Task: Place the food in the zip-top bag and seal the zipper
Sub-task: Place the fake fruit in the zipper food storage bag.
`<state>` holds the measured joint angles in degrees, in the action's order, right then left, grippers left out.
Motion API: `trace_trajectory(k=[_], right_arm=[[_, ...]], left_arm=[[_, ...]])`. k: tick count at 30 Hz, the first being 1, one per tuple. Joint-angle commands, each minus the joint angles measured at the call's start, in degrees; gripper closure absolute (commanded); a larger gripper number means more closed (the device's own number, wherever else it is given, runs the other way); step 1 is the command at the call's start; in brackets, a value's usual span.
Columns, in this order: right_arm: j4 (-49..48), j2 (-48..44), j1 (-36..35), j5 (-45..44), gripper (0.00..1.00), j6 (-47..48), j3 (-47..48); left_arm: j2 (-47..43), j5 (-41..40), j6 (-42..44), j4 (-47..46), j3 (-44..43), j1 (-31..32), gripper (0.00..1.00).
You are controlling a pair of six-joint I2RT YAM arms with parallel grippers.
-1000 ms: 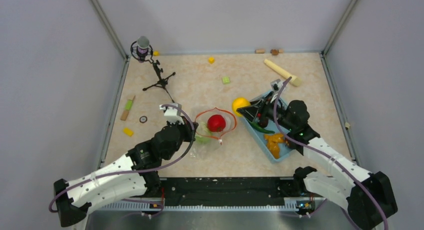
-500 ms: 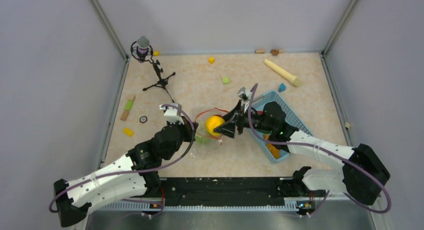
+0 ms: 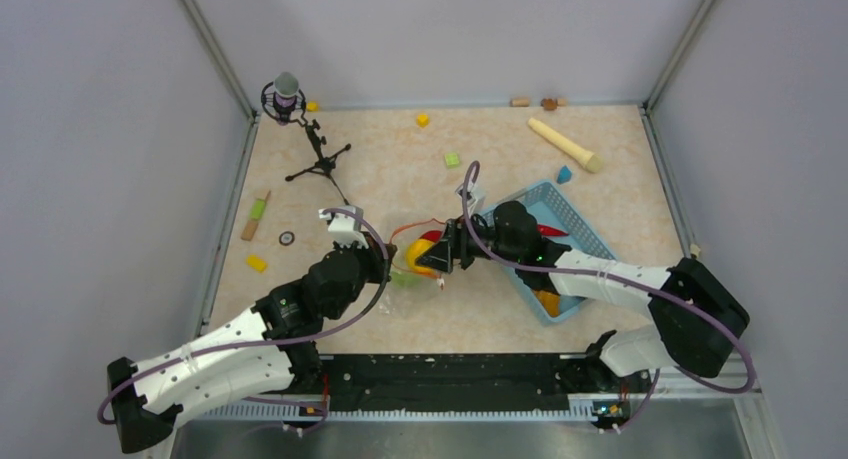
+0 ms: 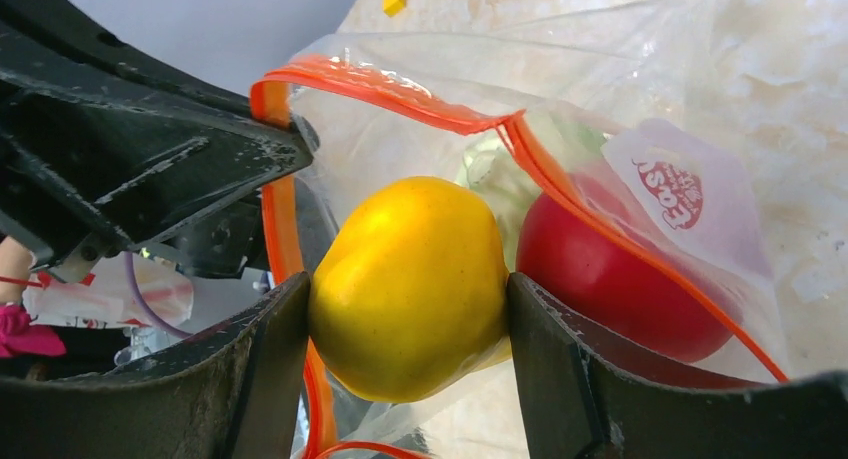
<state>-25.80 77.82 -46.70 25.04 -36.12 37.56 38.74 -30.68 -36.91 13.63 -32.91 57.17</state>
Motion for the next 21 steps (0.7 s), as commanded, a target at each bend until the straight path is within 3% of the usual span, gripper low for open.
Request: trace_trajectory(k=[1, 5, 7, 15, 21], right_arm=[[3.9, 0.4, -0.9, -2.3, 0.31, 0.1, 3.7], [7.0, -0.5, -0.9, -3.2, 0.13, 1.5, 4.8], [8.3, -1.4, -0.9, -2.9, 0.09, 2.5, 5.3], [15.1, -8.6, -0.9, -7.0, 0.05, 8.0, 7.9], [19.0, -15.5, -0.9, -15.4, 0.04, 10.0, 6.6]], left_arm=[[-0.9, -0.1, 0.8, -2.2, -2.0, 0.3, 1.0], [-0.8, -0.1, 0.8, -2.2, -2.1, 0.3, 1.0], [-0.8, -0.2, 0.9, -2.1, -2.1, 0.2, 1.0], [-0.8, -0.2, 0.9, -2.2, -2.2, 0.2, 1.0], [-1.0, -0.2, 0.9, -2.1, -2.1, 0.3, 1.0]])
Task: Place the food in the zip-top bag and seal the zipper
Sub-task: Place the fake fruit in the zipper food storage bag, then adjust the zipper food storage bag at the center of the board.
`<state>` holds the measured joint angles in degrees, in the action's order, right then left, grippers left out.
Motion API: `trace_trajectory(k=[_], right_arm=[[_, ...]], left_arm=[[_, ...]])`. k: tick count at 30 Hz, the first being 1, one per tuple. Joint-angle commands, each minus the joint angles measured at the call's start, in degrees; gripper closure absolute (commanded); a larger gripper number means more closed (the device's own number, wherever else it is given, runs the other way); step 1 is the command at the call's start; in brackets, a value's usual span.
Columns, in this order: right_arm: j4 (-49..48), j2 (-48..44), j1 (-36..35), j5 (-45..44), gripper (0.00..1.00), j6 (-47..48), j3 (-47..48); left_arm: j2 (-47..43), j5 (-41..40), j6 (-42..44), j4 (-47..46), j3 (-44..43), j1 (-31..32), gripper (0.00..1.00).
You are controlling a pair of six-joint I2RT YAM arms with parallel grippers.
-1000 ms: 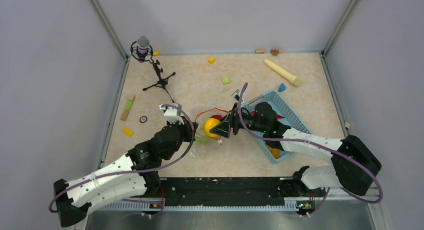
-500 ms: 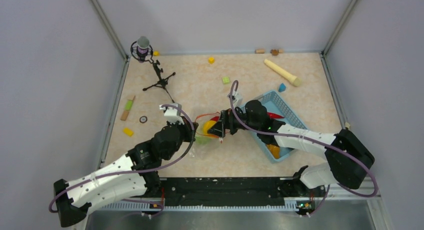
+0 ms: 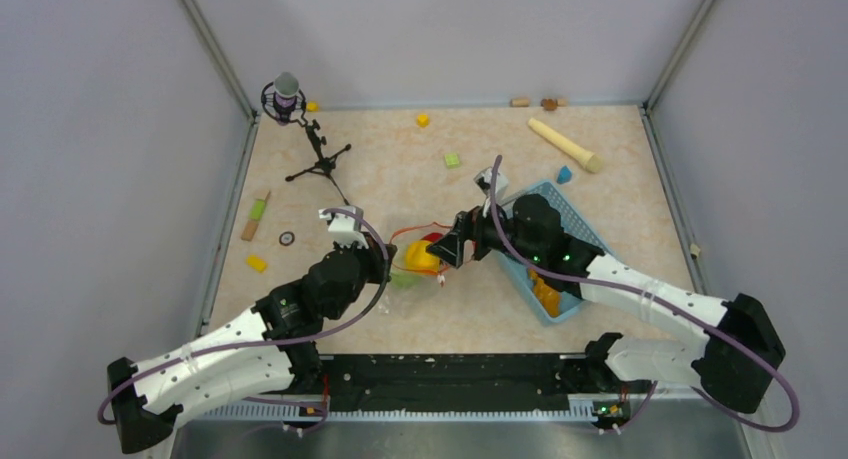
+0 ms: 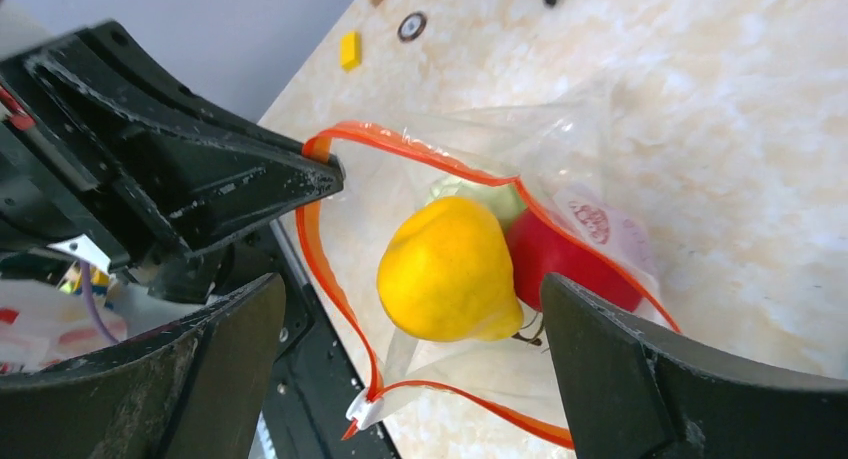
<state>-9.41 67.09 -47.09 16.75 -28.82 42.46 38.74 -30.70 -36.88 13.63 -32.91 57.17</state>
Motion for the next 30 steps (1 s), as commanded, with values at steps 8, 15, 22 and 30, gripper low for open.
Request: trace_trajectory(k=[8, 15, 22, 30], right_arm=[[10.9, -10.7, -0.5, -26.3, 0.03, 1.6, -2.4], [12.5, -4.3, -0.5, -25.9, 0.05, 2.2, -2.2], [13.8, 3.6, -0.5, -25.3, 0.28, 2.5, 1.5], [10.2, 4.6, -0.5, -21.5, 0.91, 3.5, 2.5]], left_arm=[[-1.3, -0.1, 0.9, -2.1, -2.0, 0.3, 1.0], [-0.8, 0.0, 0.8, -2.3, -2.0, 0.3, 1.0], [-1.1, -0.2, 0.8, -2.2, -2.0, 0.3, 1.0], [-0.5, -0.1, 0.8, -2.3, -2.1, 0.3, 1.0]])
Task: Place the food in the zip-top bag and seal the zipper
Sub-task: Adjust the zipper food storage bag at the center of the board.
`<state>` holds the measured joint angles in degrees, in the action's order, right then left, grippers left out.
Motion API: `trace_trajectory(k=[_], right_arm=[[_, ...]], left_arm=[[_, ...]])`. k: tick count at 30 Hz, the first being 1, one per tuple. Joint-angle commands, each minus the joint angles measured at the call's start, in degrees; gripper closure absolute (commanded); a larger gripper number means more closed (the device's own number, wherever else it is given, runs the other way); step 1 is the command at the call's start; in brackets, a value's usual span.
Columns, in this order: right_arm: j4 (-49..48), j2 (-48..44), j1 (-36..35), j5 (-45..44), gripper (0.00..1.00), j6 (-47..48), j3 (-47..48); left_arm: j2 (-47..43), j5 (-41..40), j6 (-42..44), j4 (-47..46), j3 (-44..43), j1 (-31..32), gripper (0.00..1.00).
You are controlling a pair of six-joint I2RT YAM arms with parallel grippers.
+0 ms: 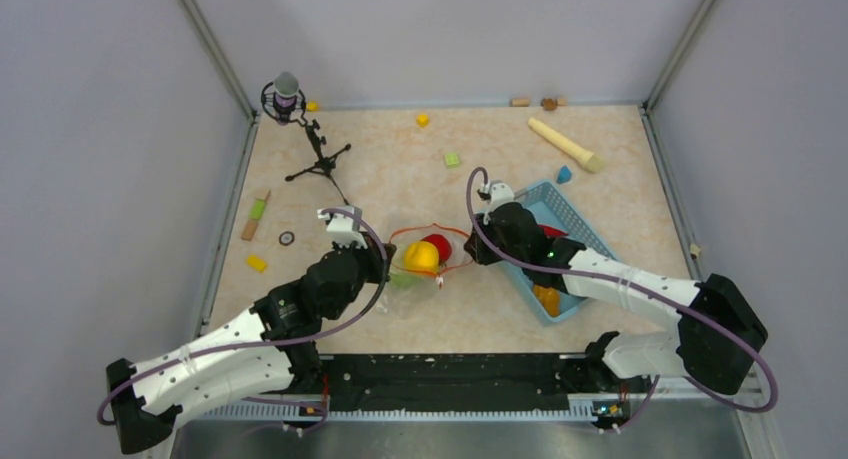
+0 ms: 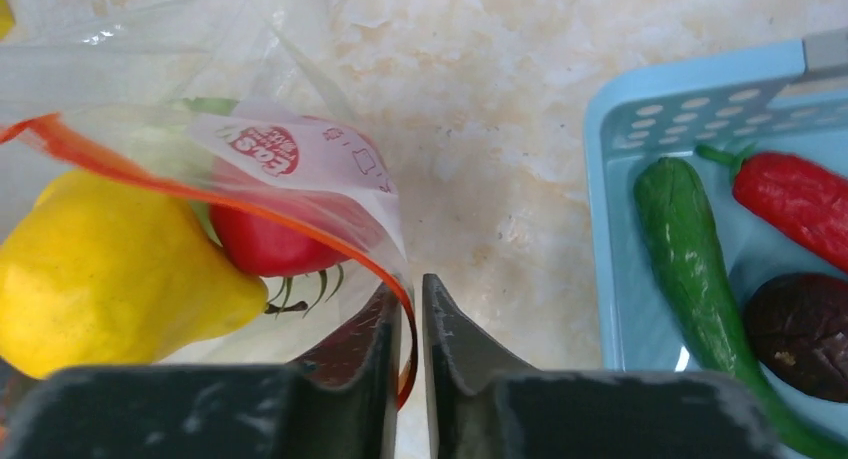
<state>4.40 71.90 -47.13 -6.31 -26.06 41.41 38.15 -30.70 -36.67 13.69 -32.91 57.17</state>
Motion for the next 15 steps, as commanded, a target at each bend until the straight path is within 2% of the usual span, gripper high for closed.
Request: trace_trajectory(k=[1, 6, 10, 15], right_arm=[[-3.4, -0.4, -0.5, 1.9, 1.0, 1.2, 4.2], [-3.2, -1.6, -0.4, 5.8, 1.0, 2.8, 7.9], [0.5, -0.4, -0.4, 10.0, 1.0, 5.4, 14.9], [4.7, 2.4, -0.4, 15.4, 1.0, 8.6, 24.1]], left_arm=[[0.2, 0.0, 0.5, -2.5, -2.1, 0.3, 1.0], [0.8, -0.5, 0.5, -2.0, -3.1, 0.2, 1.0], [2.3, -3.1, -2.3, 6.4, -10.2, 0.3, 1.0], [4.5, -4.3, -2.3, 11.0, -16.7, 0.3, 1.0]])
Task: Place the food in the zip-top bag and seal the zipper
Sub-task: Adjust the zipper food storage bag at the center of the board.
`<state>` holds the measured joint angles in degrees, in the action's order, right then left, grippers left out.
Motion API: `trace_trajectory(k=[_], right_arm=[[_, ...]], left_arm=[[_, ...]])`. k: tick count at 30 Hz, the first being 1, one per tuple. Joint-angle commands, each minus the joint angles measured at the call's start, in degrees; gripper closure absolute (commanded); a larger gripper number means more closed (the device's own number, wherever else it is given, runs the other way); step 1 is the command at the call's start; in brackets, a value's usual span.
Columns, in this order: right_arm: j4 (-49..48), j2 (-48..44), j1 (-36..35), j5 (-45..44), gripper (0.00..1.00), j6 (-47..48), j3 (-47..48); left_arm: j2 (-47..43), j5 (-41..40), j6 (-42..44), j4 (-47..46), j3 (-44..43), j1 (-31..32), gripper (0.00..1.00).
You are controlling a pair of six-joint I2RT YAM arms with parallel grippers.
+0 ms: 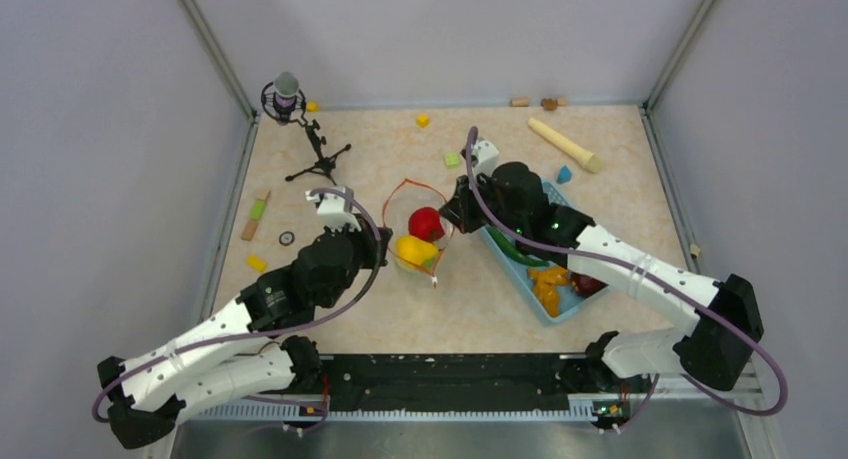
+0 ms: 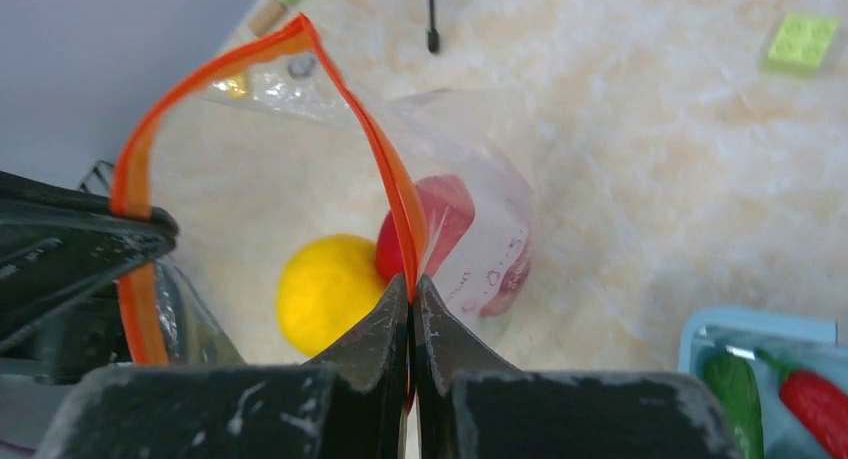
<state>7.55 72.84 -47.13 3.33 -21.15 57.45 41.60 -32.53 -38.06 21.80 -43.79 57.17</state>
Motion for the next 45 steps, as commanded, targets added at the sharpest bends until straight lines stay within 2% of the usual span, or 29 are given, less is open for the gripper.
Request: trace_trajectory(k=[1, 6, 12, 19, 22, 29, 34, 36, 38, 40, 41, 42, 43, 44, 45], right_arm=[[2.1, 1.6, -0.4, 6.5, 1.0, 4.3, 9.4], [3.1, 0.4, -0.4, 7.7, 1.0, 6.4, 12.9], [1.9, -2.0, -0.5, 10.1, 1.0, 8.6, 12.8], [2.3, -2.9, 0.1, 1.1, 1.0, 8.5, 7.4], [1.8, -2.6, 1.6, 0.3, 1.0, 6.4, 5.0], [-5.5, 2.8, 2.4, 12.2, 1.0, 4.1, 1.3], [-7.1, 9.6, 2.4, 17.3, 0.98, 2.5, 1.3], [-7.0, 10.8, 2.5, 15.8, 0.9, 2.2, 1.4], [-6.0, 10.4, 2.4, 12.9, 0.67, 2.2, 1.2], [-5.3, 8.6, 2.5, 9.9, 0.57, 2.3, 0.4], [-4.9, 7.4, 2.5, 8.4, 0.47, 2.3, -0.4], [-4.4, 6.0, 2.5, 6.7, 0.32, 2.3, -1.2], [-4.0, 4.4, 2.5, 5.1, 0.08, 2.2, -2.0], [-3.8, 2.7, 2.5, 3.2, 0.02, 2.1, -3.1], [-3.7, 1.0, 2.5, 1.4, 0.01, 2.1, -4.4]], left_arm=[[1.7, -2.8, -1.0, 3.7, -7.1, 0.3, 1.0], [6.3, -4.1, -0.9, 7.3, -13.0, 0.3, 1.0], [12.8, -4.3, -0.2, 11.1, -18.1, 0.3, 1.0], [10.9, -9.4, 0.0, 10.5, -16.2, 0.3, 1.0], [8.7, -12.0, -0.1, 11.7, -14.9, 0.3, 1.0], [0.4, -16.8, -1.3, 12.1, -10.1, 0.2, 1.0], [-1.7, -14.6, -0.3, 7.6, -5.7, 0.3, 1.0], [-1.6, -13.3, 0.2, 5.8, -4.2, 0.3, 1.0], [-1.3, -11.7, 0.4, 4.1, -2.8, 0.3, 1.0], [-1.2, -9.7, 0.1, 2.3, -1.2, 0.3, 1.0], [-1.3, -8.8, 0.4, 1.1, -0.3, 0.2, 1.0], [-1.4, -7.7, 0.6, -0.2, 0.6, 0.3, 1.0], [-1.4, -7.1, 0.9, -1.3, 1.4, 0.3, 1.0], [-1.2, -6.7, 1.1, -2.1, 2.1, 0.3, 1.0], [-1.1, -6.5, 1.2, -2.6, 2.5, 0.3, 1.0]])
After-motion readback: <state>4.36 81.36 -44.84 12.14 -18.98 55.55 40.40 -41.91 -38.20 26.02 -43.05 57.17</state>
